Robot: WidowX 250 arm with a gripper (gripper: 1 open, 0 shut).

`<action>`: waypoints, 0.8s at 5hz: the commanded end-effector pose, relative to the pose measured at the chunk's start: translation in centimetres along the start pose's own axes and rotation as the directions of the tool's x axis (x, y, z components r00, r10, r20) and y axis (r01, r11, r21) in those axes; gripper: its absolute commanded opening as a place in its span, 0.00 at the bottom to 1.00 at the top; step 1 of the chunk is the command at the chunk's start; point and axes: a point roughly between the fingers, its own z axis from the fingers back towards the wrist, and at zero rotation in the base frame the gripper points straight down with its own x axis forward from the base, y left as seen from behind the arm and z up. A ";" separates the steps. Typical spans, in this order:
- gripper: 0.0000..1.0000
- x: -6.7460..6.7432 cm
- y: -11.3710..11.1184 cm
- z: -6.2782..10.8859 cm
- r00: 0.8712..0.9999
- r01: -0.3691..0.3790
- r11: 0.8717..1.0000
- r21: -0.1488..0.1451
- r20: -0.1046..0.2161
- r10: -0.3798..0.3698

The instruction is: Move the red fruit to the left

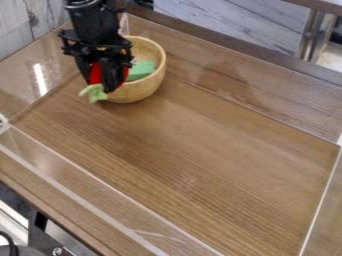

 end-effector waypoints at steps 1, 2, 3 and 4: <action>0.00 -0.3 1.0 0.6 0.999 0.027 0.999 0.031 0.035 -0.028; 0.00 0.0 2.3 0.1 1.000 0.010 0.999 0.036 0.017 -0.011; 0.00 0.3 3.3 -0.4 1.000 -0.001 0.999 0.041 -0.004 0.001; 0.00 0.4 2.6 -2.4 1.000 0.002 0.999 0.045 -0.025 -0.001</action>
